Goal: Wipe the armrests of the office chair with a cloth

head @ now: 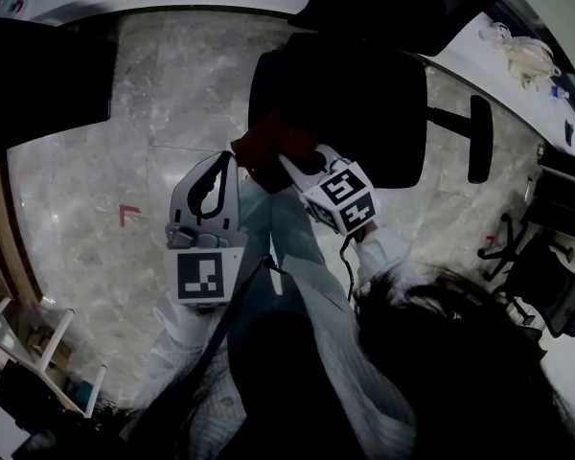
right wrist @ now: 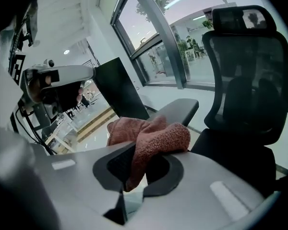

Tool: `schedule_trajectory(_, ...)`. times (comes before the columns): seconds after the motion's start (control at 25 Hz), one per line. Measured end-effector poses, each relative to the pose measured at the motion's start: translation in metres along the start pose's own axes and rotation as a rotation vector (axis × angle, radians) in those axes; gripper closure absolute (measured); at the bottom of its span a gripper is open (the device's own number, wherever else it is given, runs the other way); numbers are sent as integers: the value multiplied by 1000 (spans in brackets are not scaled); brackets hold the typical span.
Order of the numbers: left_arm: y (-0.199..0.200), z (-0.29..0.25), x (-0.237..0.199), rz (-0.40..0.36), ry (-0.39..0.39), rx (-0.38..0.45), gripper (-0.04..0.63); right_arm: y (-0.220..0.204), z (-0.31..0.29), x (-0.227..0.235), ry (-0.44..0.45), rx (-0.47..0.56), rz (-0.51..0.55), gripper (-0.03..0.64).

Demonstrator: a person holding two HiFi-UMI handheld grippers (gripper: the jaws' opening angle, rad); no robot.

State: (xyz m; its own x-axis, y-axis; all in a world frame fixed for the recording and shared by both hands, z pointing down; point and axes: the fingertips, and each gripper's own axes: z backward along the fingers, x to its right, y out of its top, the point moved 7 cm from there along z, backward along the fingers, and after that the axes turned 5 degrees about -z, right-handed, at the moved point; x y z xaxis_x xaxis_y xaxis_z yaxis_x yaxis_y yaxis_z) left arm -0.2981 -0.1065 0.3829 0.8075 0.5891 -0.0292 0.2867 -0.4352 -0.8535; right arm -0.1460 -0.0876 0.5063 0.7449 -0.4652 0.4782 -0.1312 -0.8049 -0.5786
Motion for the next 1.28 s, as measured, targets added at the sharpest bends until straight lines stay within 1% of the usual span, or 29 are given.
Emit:
schedule_trajectory(0.08,0,-2,3,-1,-6,1,592,-3,2,2,1,-3,14,592)
schedule_trajectory(0.16,-1,-2,4,2,-9,0,592,5,-4,14,-21,7,43,592)
schedule_trajectory(0.32,-6,2,0,16,6,-9,592,49,-31,57,-107,58,80,591)
schedule_trajectory(0.52,-16,15,-15,41,48,-26,592,106,-65,104,-206,72,44,591)
schedule_trajectory(0.68,-20,21,-27,33,69,-29,592,125,-75,117,-240,70,27,592)
schedule_trajectory(0.76,-19,21,-27,28,67,-25,592,121,-72,111,-246,76,25,592)
schedule_trajectory(0.88,-14,17,-24,18,47,-14,592,101,-60,92,-228,84,29,592)
schedule_trajectory(1.0,-6,10,-17,6,17,2,592,73,-44,66,-191,84,26,592)
schedule_trajectory(1.16,5,2,-3,-27,-26,31,592,31,-20,25,-158,69,63,592)
schedule_trajectory(1.28,10,-2,8,-35,-48,34,592,1,-1,1,-136,62,70,592)
